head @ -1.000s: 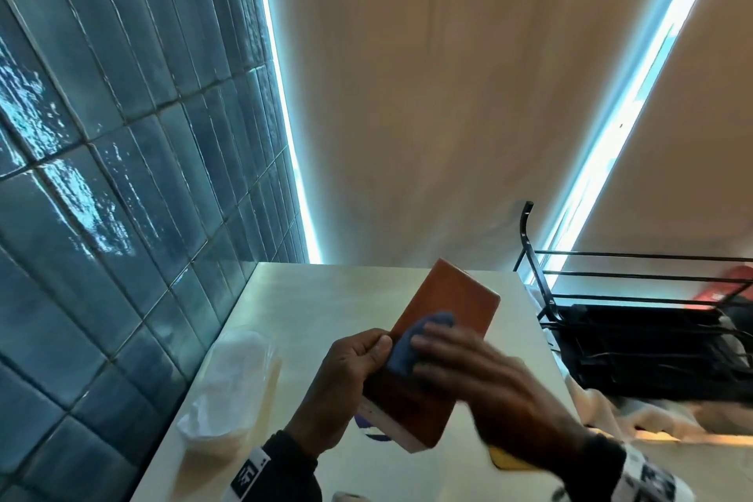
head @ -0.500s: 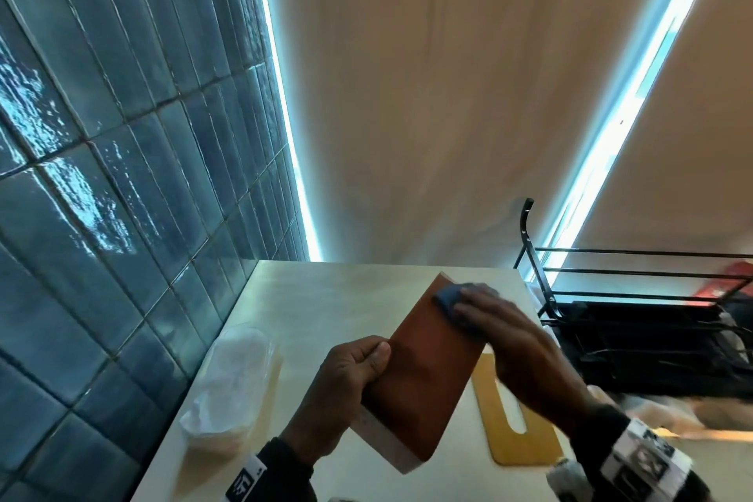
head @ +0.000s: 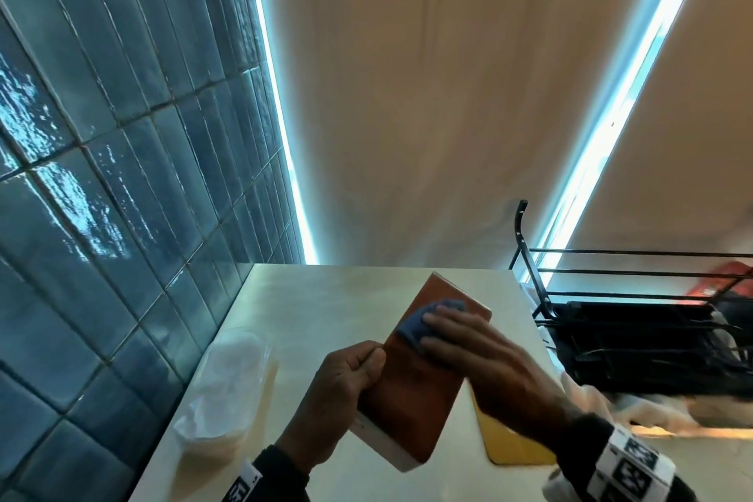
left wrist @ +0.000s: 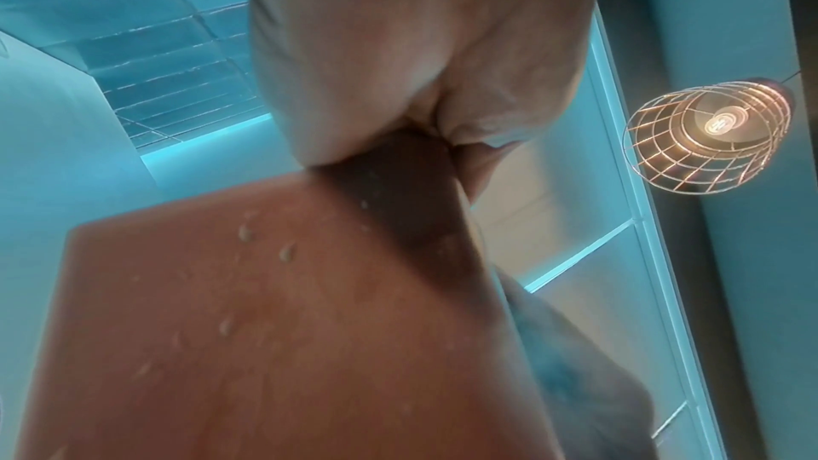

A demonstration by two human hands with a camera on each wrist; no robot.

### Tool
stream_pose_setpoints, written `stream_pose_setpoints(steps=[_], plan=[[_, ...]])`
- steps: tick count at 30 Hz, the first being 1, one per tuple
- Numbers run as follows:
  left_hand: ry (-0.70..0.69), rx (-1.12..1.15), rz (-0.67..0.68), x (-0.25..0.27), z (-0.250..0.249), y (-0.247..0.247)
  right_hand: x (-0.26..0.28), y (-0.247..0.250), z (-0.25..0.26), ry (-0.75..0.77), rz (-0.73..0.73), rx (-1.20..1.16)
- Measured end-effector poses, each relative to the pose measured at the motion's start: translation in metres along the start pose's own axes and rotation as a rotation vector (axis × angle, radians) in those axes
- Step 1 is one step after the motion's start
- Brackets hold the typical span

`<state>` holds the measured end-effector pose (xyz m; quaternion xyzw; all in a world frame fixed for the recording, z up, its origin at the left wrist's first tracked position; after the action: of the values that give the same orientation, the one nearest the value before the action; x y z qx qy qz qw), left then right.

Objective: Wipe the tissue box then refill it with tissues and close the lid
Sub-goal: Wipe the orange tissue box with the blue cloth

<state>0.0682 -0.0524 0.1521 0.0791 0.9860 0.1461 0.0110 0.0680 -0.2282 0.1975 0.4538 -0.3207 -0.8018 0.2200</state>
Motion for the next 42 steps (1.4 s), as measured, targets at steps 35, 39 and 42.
stream_pose_setpoints(steps=[35,39,42], plan=[[-0.111,-0.105,0.184,-0.015,-0.031,-0.024,0.037,0.107,-0.005,-0.477,-0.909,-0.879],[-0.218,-0.196,0.189,-0.008,-0.045,-0.029,-0.003,0.089,0.002,-0.451,-0.491,-0.533],[-0.266,-0.199,0.188,-0.010,-0.056,-0.033,-0.024,0.051,0.034,-0.241,-0.274,-0.262]])
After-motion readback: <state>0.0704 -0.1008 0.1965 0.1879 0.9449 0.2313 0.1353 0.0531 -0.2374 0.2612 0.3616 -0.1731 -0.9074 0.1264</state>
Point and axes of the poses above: each hand's wrist, its own x-axis away from the middle knuckle, its own y-axis out of the back of the hand, z = x × y, the point moved 8 cm from there along -x, towards the middle knuckle, and after that the axes turned 15 degrees about -x, right-handed, at the moved point
